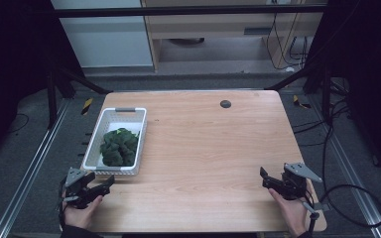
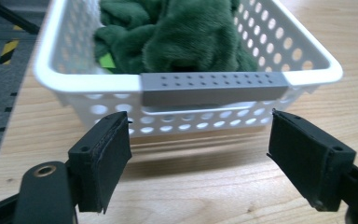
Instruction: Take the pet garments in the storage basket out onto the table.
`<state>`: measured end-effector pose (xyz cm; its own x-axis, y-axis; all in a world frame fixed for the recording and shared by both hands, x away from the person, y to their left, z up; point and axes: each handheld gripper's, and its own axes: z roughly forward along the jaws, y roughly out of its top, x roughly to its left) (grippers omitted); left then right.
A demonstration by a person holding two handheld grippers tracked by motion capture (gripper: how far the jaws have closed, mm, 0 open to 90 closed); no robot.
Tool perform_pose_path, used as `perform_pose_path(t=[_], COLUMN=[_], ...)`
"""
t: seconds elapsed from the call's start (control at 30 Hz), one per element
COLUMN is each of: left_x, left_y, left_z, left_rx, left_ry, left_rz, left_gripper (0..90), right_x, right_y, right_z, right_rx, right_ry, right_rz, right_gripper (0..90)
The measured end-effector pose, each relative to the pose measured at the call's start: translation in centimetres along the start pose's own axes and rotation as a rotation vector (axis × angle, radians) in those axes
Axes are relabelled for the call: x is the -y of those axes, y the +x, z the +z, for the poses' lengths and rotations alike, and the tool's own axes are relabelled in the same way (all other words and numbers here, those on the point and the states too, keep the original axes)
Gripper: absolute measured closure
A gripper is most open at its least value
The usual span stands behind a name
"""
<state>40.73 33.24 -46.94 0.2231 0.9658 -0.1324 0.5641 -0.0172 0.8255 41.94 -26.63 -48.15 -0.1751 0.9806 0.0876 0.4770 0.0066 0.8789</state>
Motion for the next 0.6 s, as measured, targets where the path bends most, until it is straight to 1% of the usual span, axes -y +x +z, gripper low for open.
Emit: perform_pose_path(t=[0.07,0.2,0.23,0.3,0.37,0.43,0.47,0.6], left_x=[0.0,-0.1,-0.2,-0.3,-0.5,-0.6,-0.7,-1.1], left_y=[0.2,0.2,0.1,0.1,0.0,0.0,-0.1,-0.4], left_z=[-0.2,-0.4,-0.6,-0.8,-1.0,-1.1,-1.3,-1.5], left_rx=[-0.002,-0.008,0.006,0.013,0.027,0.035,0.033,0.044], left_ry=[-0.008,-0.015,-0.015,-0.019,-0.027,-0.029,-0.03,-0.034], left_rz=[-0.01,-0.002,-0.007,-0.01,-0.026,-0.024,-0.017,-0.019], left_gripper=[19.8,19.8,19.9,20.3,20.7,20.9,21.4,21.4], right_x=[0.1,0.2,0.2,0.3,0.2,0.2,0.2,0.1], right_y=[-0.1,0.0,0.1,0.3,0.5,0.6,0.8,0.9], right_z=[0.1,0.3,0.3,0.3,0.2,0.2,0.1,0.1], right_rx=[-0.003,-0.01,-0.017,-0.013,-0.015,-0.017,-0.023,-0.029], right_ry=[0.007,0.018,0.027,0.037,0.034,0.033,0.031,0.027], right_rz=[-0.005,-0.005,-0.013,-0.023,-0.033,-0.033,-0.036,-0.044], right_gripper=[11.7,11.7,11.7,11.9,11.9,12.0,12.0,12.0])
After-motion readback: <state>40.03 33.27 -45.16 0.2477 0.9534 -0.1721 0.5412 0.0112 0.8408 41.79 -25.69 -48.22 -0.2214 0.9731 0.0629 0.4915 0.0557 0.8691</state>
